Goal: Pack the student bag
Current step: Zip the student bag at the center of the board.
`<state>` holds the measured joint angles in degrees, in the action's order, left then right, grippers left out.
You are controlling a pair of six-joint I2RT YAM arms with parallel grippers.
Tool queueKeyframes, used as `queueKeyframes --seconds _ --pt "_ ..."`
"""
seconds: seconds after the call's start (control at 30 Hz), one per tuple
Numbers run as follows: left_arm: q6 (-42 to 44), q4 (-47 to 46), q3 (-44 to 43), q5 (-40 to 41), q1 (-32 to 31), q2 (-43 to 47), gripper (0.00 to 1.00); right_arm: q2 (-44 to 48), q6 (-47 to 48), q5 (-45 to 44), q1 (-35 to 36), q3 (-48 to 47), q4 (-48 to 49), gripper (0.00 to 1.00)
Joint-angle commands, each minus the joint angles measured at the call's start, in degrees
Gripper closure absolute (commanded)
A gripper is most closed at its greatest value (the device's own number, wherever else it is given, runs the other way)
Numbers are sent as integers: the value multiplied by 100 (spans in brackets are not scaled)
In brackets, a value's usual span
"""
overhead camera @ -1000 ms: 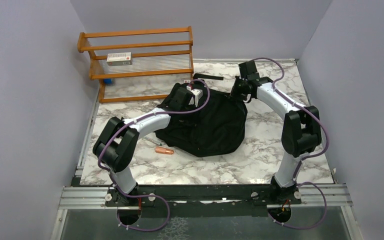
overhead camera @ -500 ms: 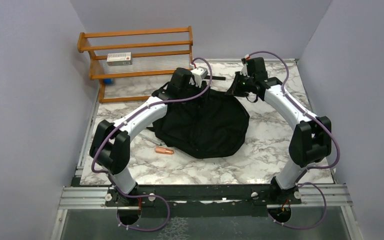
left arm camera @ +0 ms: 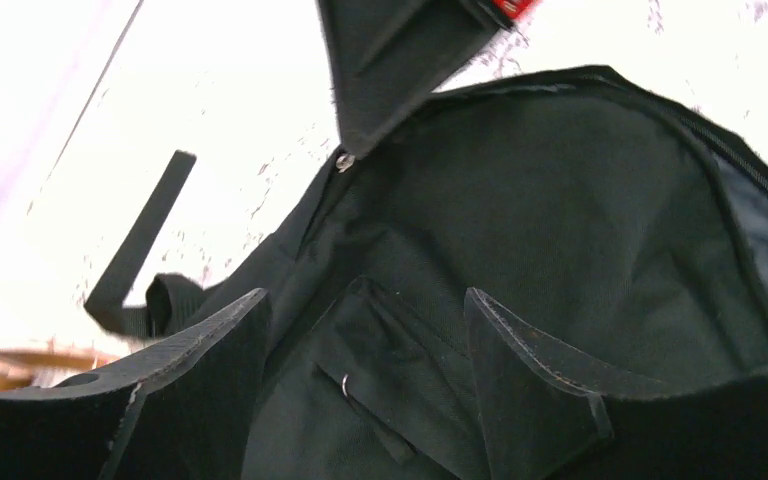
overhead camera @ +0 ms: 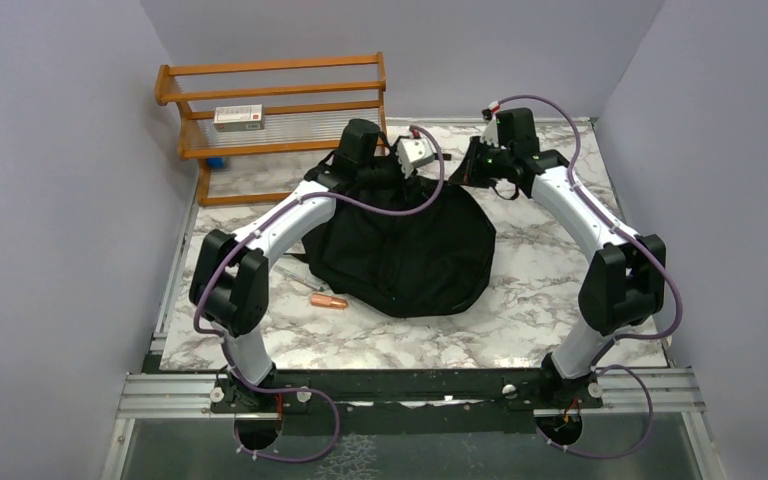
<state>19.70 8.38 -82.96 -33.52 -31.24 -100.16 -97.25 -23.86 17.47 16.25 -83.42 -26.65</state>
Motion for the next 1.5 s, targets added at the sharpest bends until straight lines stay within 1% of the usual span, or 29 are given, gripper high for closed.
queueKeyframes --seconds 0.0,0.1,0.27,0.5,0.6,0.7,0.83,0.97,1.1,1.17,1.2,1.23,1.3,1.33,1.47 --pt "2059 60 -6 -1198 11 -274 31 311 40 341 -52 -196 70 100" --pt "2370 58 -186 -1308 26 -511 32 359 30 356 -52 -135 56 100" --pt "2505 182 -752 -1519 39 -1055 35 437 26 388 -52 0 71 100" --pt "2475 260 -1369 -1534 39 -1626 41 539 5 453 -52 197 79 99" --pt "2449 371 -1495 -1474 39 -1778 49 582 -5 421 -49 250 80 100" --pt "2477 466 -1501 -1422 39 -1839 55 634 -9 303 -60 286 70 99" --pt "2484 492 -1426 -1577 39 -1853 58 683 -14 231 -56 338 68 99" --pt "2430 524 -1443 -1860 39 -1914 57 673 -22 234 -60 359 70 99" --pt "2295 528 -1574 -1884 39 -2063 58 679 -22 251 -61 368 63 99" --pt "2233 530 -1647 -1846 39 -2125 63 693 -14 217 -60 382 40 100" --pt "2209 531 -1679 -1810 39 -2161 69 709 -14 187 -58 399 24 99" --pt "2197 545 -1718 -1775 39 -2186 76 735 -6 146 -60 422 20 99" --pt "2211 594 -1776 -1690 44 -2224 95 784 -1 48 -61 491 -8 100" --pt "2236 602 -1792 -1642 48 -2227 100 815 3 -18 -61 530 -25 100" --pt "2257 612 -1781 -1439 123 -2215 100 981 5 -379 -65 767 -150 100"
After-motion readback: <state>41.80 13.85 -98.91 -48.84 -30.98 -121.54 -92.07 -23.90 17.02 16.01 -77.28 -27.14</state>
